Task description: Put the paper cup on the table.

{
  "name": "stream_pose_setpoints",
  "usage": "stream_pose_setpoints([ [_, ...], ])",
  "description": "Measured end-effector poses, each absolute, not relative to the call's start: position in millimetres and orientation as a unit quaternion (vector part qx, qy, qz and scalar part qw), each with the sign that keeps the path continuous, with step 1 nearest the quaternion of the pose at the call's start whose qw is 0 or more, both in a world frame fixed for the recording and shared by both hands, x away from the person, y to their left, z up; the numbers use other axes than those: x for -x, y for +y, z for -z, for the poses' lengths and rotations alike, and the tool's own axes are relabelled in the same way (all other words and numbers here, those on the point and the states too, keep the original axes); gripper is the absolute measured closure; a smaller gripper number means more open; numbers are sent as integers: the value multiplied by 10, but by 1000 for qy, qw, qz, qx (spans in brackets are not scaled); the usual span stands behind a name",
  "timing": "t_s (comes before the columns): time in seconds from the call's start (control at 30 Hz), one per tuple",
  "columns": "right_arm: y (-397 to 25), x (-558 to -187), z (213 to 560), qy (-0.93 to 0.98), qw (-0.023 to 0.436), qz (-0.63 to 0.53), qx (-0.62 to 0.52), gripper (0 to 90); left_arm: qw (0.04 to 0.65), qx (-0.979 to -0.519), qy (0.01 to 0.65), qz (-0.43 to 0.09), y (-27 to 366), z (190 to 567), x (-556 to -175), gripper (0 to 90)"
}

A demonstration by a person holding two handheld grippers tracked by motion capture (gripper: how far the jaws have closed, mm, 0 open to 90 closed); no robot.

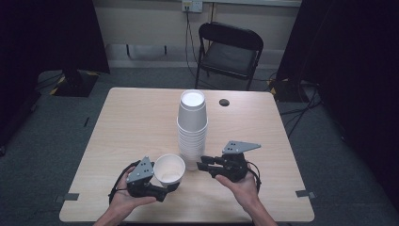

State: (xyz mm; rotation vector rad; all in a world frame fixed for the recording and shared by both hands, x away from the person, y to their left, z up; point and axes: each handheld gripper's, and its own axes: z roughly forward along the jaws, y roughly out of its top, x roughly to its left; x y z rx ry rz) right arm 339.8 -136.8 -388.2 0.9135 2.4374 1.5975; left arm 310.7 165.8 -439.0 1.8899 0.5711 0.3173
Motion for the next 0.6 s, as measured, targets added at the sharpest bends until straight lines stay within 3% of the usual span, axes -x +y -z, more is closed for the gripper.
stream_pose_setpoints([
  [0.23,-1565,-3379,3925,799,73,-507,-315,544,547,-781,266,-143,1783,4342,-3153,158],
  [0.6,-1914,-3313,4046,796,92,-490,-344,497,551,-760,298,-175,1992,4208,-3219,159],
])
